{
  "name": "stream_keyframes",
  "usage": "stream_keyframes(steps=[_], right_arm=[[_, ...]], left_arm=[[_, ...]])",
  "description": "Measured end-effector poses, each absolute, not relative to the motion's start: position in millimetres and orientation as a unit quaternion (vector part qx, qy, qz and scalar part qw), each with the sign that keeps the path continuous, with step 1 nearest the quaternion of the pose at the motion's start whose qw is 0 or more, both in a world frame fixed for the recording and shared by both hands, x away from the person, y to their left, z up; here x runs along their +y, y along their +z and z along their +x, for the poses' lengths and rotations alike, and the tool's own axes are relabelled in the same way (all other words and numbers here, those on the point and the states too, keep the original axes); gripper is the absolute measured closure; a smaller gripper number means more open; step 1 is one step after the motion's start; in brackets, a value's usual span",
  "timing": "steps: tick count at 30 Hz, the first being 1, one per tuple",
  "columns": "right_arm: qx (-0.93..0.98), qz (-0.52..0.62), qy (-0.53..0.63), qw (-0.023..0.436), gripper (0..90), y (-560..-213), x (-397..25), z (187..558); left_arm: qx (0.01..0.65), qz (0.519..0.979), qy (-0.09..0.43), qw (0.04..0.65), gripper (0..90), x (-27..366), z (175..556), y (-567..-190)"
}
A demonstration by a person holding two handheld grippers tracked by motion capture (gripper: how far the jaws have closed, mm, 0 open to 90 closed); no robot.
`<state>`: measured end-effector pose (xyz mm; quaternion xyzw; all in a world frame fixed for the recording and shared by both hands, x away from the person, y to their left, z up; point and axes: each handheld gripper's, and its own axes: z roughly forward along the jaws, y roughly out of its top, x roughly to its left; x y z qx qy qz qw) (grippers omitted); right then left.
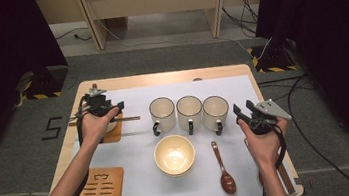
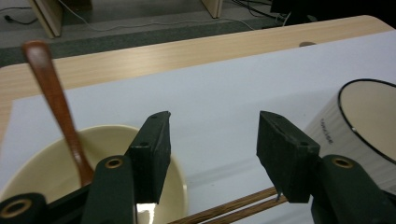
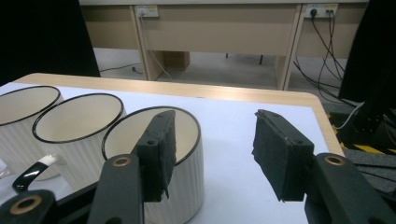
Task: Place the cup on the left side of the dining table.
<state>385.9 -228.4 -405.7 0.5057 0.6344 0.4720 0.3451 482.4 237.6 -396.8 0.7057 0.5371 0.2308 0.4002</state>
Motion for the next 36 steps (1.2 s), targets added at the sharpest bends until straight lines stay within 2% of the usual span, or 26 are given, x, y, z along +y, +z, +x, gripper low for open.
stream_keyframes(steps=[7,36], right_arm=[[0.633,0.513,0.469,0.341,48.9,-407,-229,385],[0.639,0.509,0.468,0.335,48.7,-409,-229,387]], left_arm=[[0.529,0.712,0.209,0.411,43.6,223,486,-396],[0.495,0.747,0.178,0.406,43.7,166,505,-403]])
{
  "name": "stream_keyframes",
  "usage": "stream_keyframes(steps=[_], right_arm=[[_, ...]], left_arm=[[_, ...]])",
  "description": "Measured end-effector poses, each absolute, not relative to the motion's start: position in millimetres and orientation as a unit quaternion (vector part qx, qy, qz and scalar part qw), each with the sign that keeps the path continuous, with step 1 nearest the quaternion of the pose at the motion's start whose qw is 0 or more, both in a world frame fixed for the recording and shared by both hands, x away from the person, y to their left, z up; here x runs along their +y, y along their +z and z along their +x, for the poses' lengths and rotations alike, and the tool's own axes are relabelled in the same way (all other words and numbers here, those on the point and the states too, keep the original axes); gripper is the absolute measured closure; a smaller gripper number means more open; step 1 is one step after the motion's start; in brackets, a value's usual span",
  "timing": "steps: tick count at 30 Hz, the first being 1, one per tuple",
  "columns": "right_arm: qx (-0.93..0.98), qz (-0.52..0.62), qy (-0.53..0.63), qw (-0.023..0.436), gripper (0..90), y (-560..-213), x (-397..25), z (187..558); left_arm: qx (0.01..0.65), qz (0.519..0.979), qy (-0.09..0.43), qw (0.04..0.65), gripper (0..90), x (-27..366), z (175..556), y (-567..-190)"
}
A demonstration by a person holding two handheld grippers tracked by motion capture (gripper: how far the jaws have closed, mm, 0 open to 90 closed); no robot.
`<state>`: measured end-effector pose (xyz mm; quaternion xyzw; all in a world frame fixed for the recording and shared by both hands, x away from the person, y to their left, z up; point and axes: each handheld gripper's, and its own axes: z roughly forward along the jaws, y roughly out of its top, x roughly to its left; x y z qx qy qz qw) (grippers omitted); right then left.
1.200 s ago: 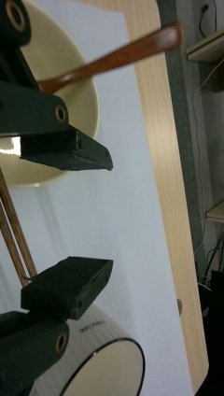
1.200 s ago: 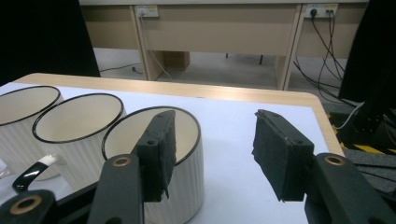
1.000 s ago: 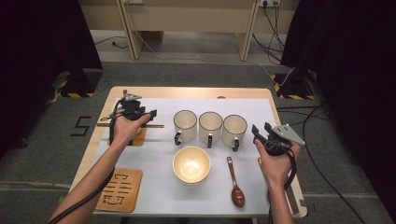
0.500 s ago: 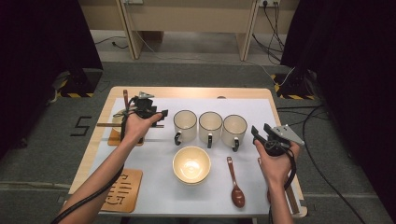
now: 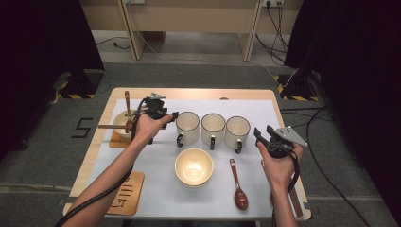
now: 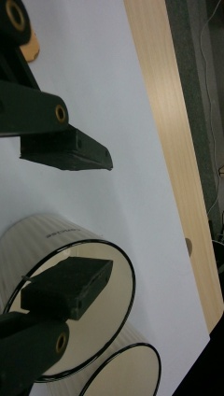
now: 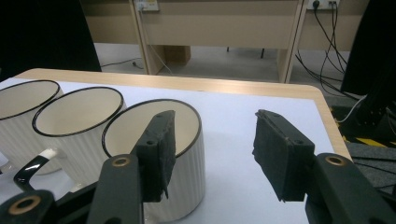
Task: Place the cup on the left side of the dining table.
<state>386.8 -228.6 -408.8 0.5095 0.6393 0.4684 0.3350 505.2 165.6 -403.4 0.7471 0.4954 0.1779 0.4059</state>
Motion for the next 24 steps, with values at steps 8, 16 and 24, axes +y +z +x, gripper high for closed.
stream_keyframes(steps=[8,16,24], right_arm=[[0.639,0.511,0.469,0.334,48.6,-409,-228,386],[0.640,0.511,0.468,0.332,48.6,-409,-228,386],[0.640,0.513,0.469,0.328,48.4,-410,-228,387]], left_arm=[[0.493,0.756,0.167,0.397,46.5,154,511,-409],[0.493,0.768,0.154,0.378,55.6,146,518,-420],[0.491,0.778,0.146,0.363,63.6,141,523,-425]])
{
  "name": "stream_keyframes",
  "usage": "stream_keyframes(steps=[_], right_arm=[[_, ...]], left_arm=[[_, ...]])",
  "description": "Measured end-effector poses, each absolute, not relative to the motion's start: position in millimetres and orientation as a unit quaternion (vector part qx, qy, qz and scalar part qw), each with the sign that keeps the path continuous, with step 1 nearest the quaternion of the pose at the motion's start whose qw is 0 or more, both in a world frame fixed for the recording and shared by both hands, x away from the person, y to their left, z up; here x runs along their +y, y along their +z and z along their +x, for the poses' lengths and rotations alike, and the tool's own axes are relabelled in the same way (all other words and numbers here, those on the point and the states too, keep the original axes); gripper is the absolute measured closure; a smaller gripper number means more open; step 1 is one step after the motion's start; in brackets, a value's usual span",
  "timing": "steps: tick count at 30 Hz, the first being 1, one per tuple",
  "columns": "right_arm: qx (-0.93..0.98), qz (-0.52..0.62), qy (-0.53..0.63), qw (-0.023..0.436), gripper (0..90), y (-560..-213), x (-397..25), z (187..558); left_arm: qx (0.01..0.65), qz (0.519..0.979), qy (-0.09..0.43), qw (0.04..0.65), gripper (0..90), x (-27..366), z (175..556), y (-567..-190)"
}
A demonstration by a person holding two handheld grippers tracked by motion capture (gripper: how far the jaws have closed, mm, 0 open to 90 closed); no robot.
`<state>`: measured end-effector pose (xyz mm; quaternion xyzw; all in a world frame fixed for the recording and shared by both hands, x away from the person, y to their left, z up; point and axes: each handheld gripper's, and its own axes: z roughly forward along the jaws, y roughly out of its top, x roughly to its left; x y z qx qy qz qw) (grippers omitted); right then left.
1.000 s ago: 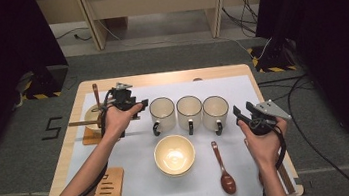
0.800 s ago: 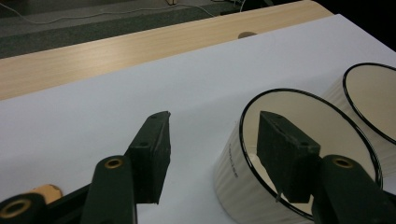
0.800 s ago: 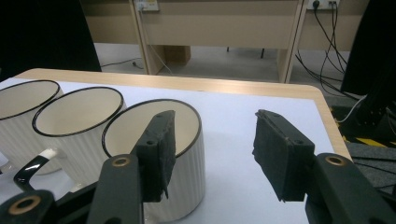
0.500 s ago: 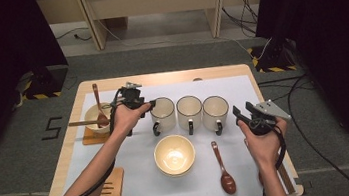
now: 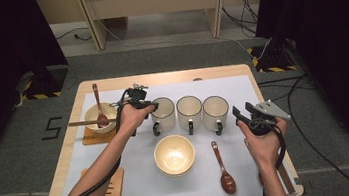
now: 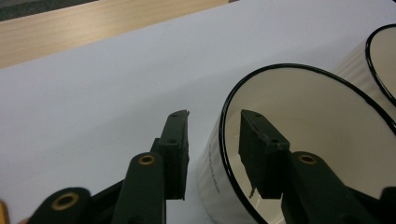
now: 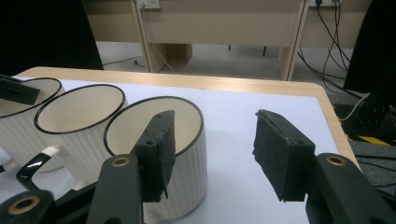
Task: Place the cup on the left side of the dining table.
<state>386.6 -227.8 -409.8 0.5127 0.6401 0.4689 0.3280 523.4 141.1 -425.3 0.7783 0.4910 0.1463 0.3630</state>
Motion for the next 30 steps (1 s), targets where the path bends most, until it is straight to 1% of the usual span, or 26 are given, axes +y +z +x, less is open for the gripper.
stream_keyframes(steps=[5,8,10,15,19,30], right_arm=[[0.642,0.512,0.467,0.328,48.3,-410.4,-227.9,386.6],[0.642,0.512,0.467,0.328,48.2,-410.5,-228.0,386.7],[0.643,0.513,0.467,0.326,48.2,-410.7,-227.9,386.7],[0.644,0.513,0.466,0.325,48.0,-411.6,-227.6,387.0],[0.645,0.513,0.465,0.324,48.0,-411.9,-227.5,387.0],[0.642,0.513,0.466,0.327,48.0,-410.7,-228.9,386.0]], left_arm=[[0.488,0.785,0.143,0.353,68.0,137.8,526.0,-428.5],[0.486,0.788,0.140,0.350,71.7,136.1,526.4,-429.4],[0.483,0.793,0.140,0.344,75.7,134.5,526.5,-430.0],[0.470,0.805,0.157,0.328,77.9,131.0,524.6,-429.4],[0.469,0.807,0.158,0.320,78.9,131.8,524.2,-427.5],[0.478,0.796,0.164,0.334,79.5,137.2,516.7,-428.0]])
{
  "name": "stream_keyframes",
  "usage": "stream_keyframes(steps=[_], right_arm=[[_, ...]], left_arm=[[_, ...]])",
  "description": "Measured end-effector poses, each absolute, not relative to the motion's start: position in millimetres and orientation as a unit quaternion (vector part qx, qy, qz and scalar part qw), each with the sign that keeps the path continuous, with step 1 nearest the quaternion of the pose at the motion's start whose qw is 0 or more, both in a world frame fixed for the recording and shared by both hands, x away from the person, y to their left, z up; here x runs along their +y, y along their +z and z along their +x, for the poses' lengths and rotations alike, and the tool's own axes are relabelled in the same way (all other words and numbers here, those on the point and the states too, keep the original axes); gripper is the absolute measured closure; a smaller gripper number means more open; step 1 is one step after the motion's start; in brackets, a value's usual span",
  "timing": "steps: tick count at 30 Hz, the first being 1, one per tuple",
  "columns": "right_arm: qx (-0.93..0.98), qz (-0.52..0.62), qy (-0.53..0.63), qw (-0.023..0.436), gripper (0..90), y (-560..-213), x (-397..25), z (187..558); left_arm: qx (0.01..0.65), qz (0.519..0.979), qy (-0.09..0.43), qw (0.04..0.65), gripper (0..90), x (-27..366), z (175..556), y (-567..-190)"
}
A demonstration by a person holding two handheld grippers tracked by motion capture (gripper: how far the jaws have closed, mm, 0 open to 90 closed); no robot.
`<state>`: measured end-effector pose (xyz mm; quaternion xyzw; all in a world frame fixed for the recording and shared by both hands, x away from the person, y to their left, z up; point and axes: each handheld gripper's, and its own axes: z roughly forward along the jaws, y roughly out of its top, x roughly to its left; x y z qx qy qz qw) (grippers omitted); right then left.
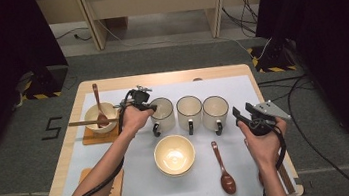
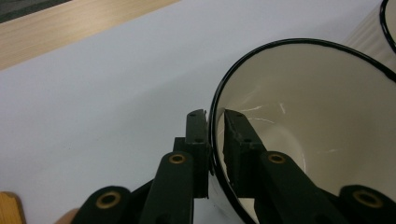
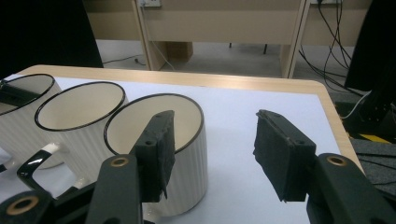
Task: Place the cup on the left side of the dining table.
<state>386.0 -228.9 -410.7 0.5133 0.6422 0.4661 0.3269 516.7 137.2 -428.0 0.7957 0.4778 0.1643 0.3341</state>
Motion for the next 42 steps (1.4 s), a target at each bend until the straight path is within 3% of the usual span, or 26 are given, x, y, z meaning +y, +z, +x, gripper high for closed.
stream_keyframes(steps=[42], right_arm=[[0.638,0.512,0.468,0.334,48.1,-408,-229,384]], left_arm=[[0.462,0.774,0.193,0.387,82.0,162,495,-393]])
